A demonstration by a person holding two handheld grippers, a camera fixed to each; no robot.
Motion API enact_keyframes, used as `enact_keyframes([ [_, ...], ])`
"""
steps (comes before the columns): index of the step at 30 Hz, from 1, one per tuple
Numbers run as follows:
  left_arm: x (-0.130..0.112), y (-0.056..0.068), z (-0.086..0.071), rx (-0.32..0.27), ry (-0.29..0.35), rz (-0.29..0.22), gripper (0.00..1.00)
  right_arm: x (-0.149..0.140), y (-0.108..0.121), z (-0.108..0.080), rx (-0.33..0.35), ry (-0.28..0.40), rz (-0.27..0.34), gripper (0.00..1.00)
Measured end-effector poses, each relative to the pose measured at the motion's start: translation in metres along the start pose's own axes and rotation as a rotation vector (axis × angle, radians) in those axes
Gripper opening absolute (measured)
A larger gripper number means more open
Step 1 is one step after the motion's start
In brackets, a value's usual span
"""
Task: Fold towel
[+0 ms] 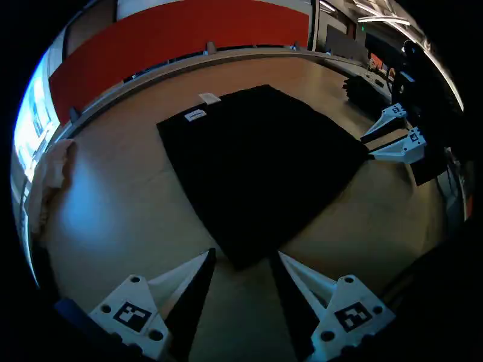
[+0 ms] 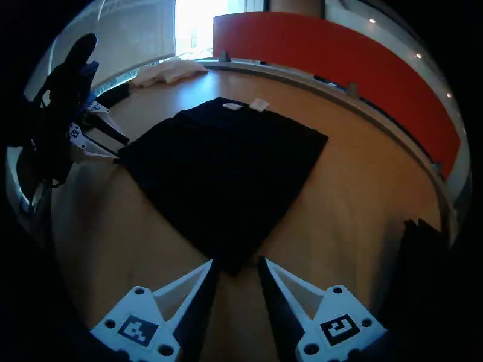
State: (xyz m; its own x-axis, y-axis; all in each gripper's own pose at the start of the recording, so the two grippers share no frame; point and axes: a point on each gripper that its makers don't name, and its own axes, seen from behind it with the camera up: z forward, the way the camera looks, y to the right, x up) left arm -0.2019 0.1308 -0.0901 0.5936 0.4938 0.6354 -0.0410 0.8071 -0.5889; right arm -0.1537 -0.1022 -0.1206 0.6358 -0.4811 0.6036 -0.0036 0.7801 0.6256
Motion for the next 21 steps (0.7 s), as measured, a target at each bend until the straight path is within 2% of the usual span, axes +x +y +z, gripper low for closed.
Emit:
enact_keyframes([
  [4,0.0003,0.0007,0.0003,0.002,-0.003,-0.002,0.54,-0.0002,-0.0029,0.0004,0.011,0.002,0.0,0.36],
  [7,0.0003,0.0013,0.0003,0.003,-0.004,-0.002,0.52,-0.0004,-0.0038,0.0002,0.013,0.004,0.002,0.34],
  [17,-0.0004,0.0016,-0.0011,0.008,-0.01,-0.008,0.32,-0.0007,-0.0035,-0.0009,0.011,0.005,0.007,0.23],
  [21,-0.0006,0.0,-0.0012,0.017,-0.013,-0.018,0.19,-0.0003,-0.0023,-0.0024,0.007,0.005,0.007,0.19],
])
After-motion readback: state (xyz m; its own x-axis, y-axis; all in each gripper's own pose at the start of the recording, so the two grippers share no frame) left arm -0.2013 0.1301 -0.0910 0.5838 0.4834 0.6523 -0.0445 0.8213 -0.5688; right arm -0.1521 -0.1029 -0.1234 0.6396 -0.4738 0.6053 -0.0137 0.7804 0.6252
